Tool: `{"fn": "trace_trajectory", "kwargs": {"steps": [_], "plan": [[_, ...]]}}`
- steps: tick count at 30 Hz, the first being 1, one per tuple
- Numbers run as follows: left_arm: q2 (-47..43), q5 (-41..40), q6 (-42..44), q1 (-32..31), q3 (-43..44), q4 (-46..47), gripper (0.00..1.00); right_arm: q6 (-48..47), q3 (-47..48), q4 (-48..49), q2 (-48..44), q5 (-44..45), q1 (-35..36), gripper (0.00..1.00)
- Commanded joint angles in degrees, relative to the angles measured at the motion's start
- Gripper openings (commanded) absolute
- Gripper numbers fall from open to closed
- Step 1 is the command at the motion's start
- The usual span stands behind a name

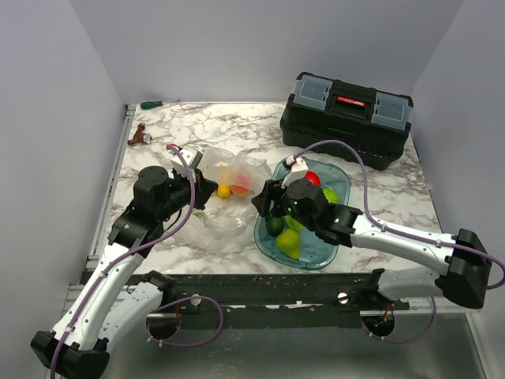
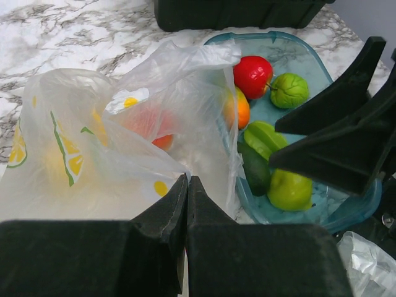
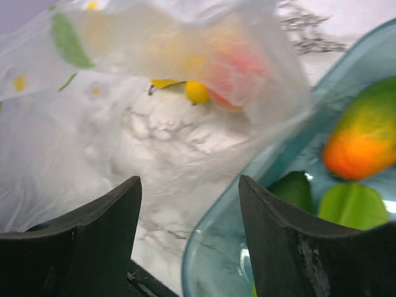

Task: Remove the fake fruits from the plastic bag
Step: Place the fake fruit in the bin, then take out the fake fruit from the plastic bag.

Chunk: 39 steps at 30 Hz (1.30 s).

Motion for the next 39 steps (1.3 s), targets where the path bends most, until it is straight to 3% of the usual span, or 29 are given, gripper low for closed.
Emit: {"fn": "trace_trajectory", "kwargs": {"steps": [1,7,19,28,36,39], "plan": [[-1.1,4.5,0.4,0.0,-0.6,2.7,0.0,-4.1,0.1,11.3,3.8,-3.6,3.6,0.64],[-2.5,8.7,-0.3,-0.3,-1.3,5.2,0.0,-7.5,1.9,19.1,11.8,-6.1,5.9,0.57],[-2.0,10.6,0.4,-2.5,-1.2,5.3,0.0,-8.8,10.6,26.9,30.6,6.7,6.0,0.62],[-3.1,10.9,0.9,-3.6,-1.5,5.4,0.0,-11.9,18.7,28.0,41.0,12.6,5.9,0.64],[-3.9,9.7,1.1,-3.8,-1.3,4.9,0.0,-13.2,25.4,23.2,48.4,22.7,5.0,0.67],[-4.2,8.8,1.1,-3.8,-1.5,4.8,0.0,-14.2,26.3,22.5,49.7,25.0,5.0,0.75]]}}
